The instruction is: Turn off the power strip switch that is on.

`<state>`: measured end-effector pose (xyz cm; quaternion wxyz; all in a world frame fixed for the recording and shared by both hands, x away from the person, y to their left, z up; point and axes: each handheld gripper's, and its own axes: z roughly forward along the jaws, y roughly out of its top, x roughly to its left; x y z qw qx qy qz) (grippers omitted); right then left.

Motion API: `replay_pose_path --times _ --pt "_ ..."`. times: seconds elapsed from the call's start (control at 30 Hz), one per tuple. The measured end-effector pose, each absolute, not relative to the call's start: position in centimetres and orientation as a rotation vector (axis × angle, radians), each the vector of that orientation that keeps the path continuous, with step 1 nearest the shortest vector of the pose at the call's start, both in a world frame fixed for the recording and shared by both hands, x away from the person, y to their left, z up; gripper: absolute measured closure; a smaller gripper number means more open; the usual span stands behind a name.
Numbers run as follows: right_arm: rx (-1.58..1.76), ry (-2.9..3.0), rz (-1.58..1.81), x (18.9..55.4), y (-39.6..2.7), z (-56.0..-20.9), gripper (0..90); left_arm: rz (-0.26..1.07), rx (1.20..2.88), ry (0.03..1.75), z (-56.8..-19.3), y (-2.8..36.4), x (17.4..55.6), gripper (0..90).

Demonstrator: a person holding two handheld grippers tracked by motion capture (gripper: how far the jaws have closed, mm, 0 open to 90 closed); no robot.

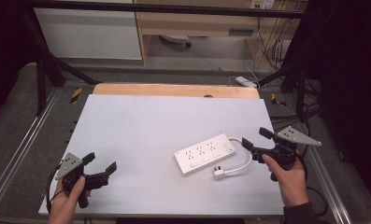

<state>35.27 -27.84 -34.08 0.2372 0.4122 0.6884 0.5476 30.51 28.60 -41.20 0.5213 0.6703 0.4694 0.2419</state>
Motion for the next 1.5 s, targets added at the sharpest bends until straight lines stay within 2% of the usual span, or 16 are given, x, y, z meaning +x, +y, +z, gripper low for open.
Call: replay_pose_path --times 0.33,0.5,0.6,0.73,1.5 --pt "1.043 1.925 1.482 35.4 -26.0 -33.1 61.2 0.615 1.573 1.122 -40.8 29.0 30.3 5.1" --pt "1.013 1.937 1.48 35.7 -25.1 -33.1 79.2 0.622 1.574 1.127 -40.8 29.0 30.3 5.1" --pt "1.005 1.952 1.475 35.9 -24.5 -33.2 86.2 0.617 1.587 1.124 -40.9 28.9 30.4 5.1" --pt "0.988 1.969 1.484 36.1 -23.8 -33.0 90.0 0.625 1.58 1.125 -40.8 28.9 30.3 5.1" --pt "0.939 2.034 1.502 36.3 -21.2 -33.5 90.0 0.623 1.615 1.154 -41.1 28.8 30.6 5.2"
